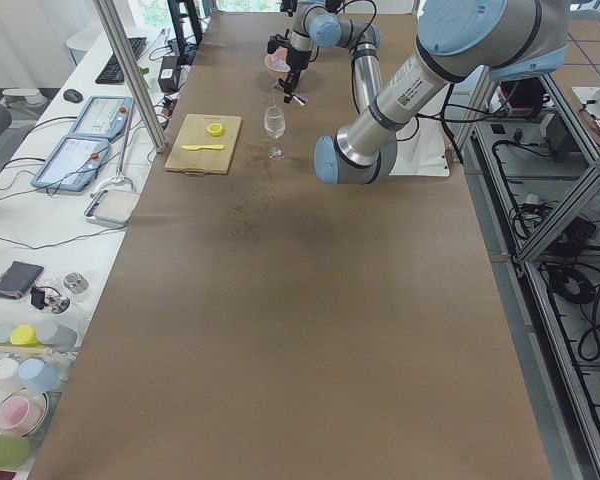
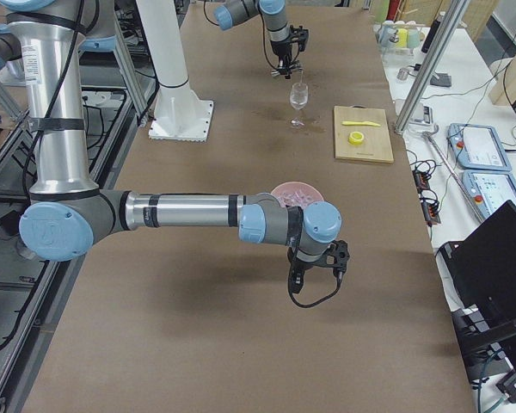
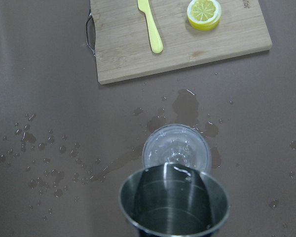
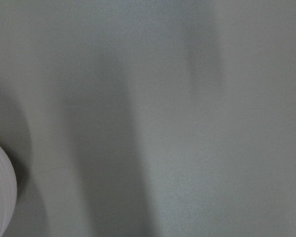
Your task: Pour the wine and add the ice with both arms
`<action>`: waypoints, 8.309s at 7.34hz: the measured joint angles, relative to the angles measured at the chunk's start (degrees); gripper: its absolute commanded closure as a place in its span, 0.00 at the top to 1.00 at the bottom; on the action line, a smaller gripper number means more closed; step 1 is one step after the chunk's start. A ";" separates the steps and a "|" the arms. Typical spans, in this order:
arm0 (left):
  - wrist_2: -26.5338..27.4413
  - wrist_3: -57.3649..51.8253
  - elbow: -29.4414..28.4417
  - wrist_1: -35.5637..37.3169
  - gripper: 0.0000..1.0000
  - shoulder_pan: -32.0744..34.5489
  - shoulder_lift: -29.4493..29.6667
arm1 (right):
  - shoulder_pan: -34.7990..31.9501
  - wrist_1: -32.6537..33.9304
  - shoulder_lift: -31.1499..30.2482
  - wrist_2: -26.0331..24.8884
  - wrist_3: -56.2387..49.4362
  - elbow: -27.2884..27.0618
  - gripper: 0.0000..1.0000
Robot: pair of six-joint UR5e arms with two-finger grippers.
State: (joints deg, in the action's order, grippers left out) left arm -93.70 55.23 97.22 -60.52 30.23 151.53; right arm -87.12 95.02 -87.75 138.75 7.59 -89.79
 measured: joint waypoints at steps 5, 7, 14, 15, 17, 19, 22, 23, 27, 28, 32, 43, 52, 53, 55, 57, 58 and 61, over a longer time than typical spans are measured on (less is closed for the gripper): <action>0.32 -2.52 -1.07 6.15 0.00 0.24 0.56 | 0.02 -0.01 0.03 0.45 -0.01 0.23 1.00; 0.93 -3.53 -0.98 9.67 0.00 0.32 0.91 | 0.08 -0.01 0.02 0.61 -0.03 0.29 1.00; 7.07 -3.19 -1.56 19.21 0.00 -0.33 3.60 | 0.60 -0.03 0.24 1.18 -0.09 1.75 1.00; 9.47 -2.47 -2.56 19.33 0.00 -1.55 3.85 | 0.67 -0.07 0.58 1.22 -0.13 2.47 1.00; 13.56 -0.35 -4.30 19.45 0.00 -3.81 4.26 | 0.77 -0.10 0.94 1.55 -0.20 3.26 1.00; 16.23 0.24 -4.64 20.49 0.00 -5.03 4.66 | 0.81 -0.10 1.07 1.68 -0.19 3.43 1.00; 15.05 0.73 -0.18 18.92 0.00 -4.87 4.51 | 0.81 -0.10 1.76 1.70 -0.12 3.54 1.00; 14.34 0.93 3.19 16.07 0.00 -4.13 2.59 | 0.81 -0.10 1.89 1.70 -0.10 3.44 1.00; 9.61 1.54 16.95 -0.71 0.00 3.68 -10.72 | 0.82 -0.17 2.08 1.72 -0.03 2.81 1.00; 8.38 1.35 19.44 -6.16 0.00 6.20 -15.10 | 0.82 -0.18 2.16 1.73 -0.03 2.75 1.00; 7.36 1.68 24.97 -29.47 0.00 11.25 -35.78 | 0.82 -0.19 2.93 1.78 0.03 2.41 1.00; 48.80 27.81 15.80 -67.22 0.00 -2.46 -66.88 | 1.43 -0.19 3.02 1.70 0.06 2.00 1.00; 63.61 35.18 0.17 -67.26 0.00 -14.28 -58.93 | 2.00 -0.16 2.95 1.64 -0.11 2.55 1.00; 63.65 35.42 -0.90 -67.25 0.00 -14.52 -58.11 | 2.02 -0.18 2.94 1.62 -0.11 2.56 1.00; 63.71 35.54 -2.09 -67.23 0.00 -14.67 -57.58 | 2.04 -0.19 2.93 1.61 -0.08 2.53 1.00; 63.69 35.52 -2.52 -67.19 0.25 -14.79 -57.51 | 2.04 -0.19 2.93 1.62 -0.09 2.46 1.00; 63.70 35.52 -2.63 -67.19 0.35 -14.85 -57.49 | 2.04 -0.19 2.93 1.64 -0.06 2.45 1.00; 63.65 35.53 -2.61 -67.18 0.49 -14.93 -57.45 | 2.04 -0.17 2.93 1.61 -0.11 2.51 1.00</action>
State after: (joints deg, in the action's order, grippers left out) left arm -30.05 90.76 94.61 -127.71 15.30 94.08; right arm -85.08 94.85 -84.82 140.36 7.48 -87.29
